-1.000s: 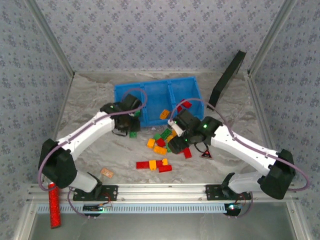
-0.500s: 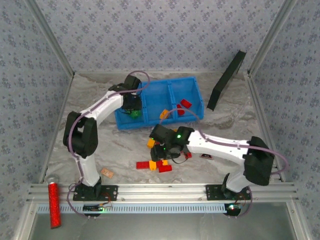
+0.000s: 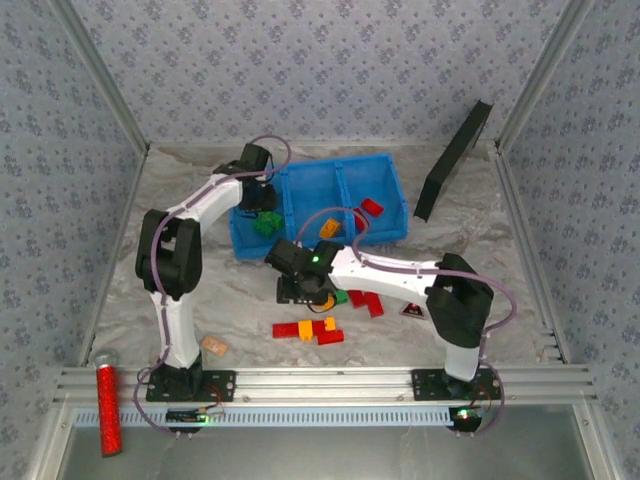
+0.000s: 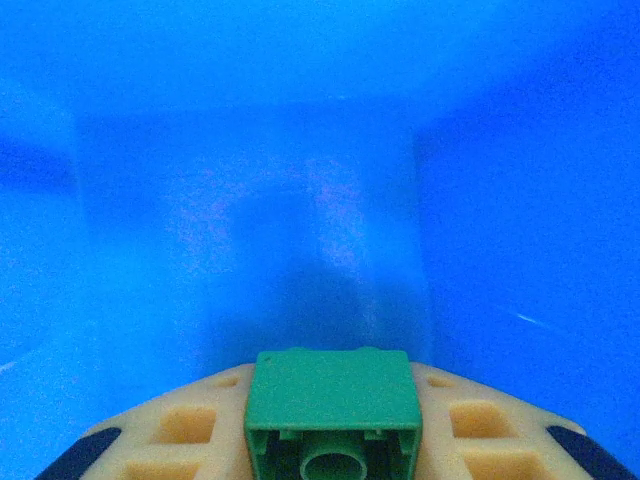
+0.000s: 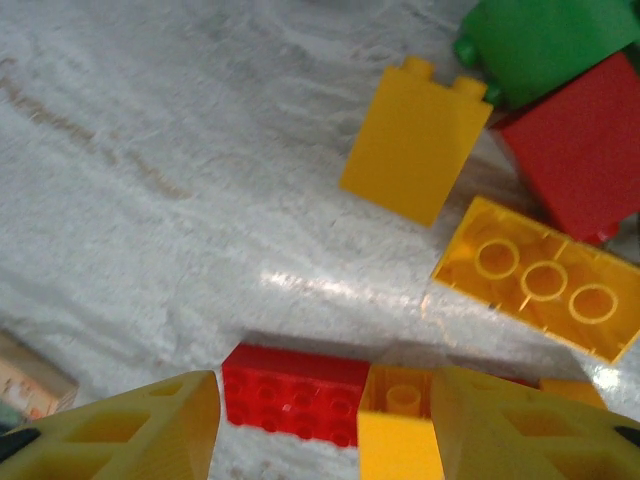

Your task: Sort the legos into containers by color

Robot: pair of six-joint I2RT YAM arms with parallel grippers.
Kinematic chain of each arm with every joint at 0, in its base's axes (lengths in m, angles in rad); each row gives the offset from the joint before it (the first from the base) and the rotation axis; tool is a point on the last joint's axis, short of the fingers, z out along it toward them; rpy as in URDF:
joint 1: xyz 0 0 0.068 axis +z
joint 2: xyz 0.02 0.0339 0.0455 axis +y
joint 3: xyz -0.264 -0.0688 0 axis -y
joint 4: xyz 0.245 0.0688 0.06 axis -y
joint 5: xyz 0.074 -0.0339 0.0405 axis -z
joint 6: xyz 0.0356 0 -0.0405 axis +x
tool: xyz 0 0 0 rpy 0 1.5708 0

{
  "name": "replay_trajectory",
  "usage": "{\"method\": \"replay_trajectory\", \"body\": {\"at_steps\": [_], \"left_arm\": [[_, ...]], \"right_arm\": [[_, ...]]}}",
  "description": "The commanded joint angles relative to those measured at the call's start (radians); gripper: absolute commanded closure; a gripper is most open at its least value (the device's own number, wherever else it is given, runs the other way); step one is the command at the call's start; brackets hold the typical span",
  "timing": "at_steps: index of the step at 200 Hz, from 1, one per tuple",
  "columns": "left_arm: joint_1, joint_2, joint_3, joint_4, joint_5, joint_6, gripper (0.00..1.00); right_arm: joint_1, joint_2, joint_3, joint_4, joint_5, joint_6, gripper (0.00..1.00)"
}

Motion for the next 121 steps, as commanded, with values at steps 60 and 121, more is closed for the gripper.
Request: {"method": "replay_trajectory", "body": {"at_steps": [60, 121], "left_arm": [[0.020, 0.060, 0.026, 0.001, 0.055, 0.022, 0.67], [0.020, 0.028, 0.026, 0.003, 0.100, 0.025, 0.38]], "right_arm": [[-0.072, 0.141, 0.140, -0.075, 0.037, -0.022, 0.45], [-0.079, 0.207, 0.180, -0.097, 0.026, -0.055, 0.45]]}}
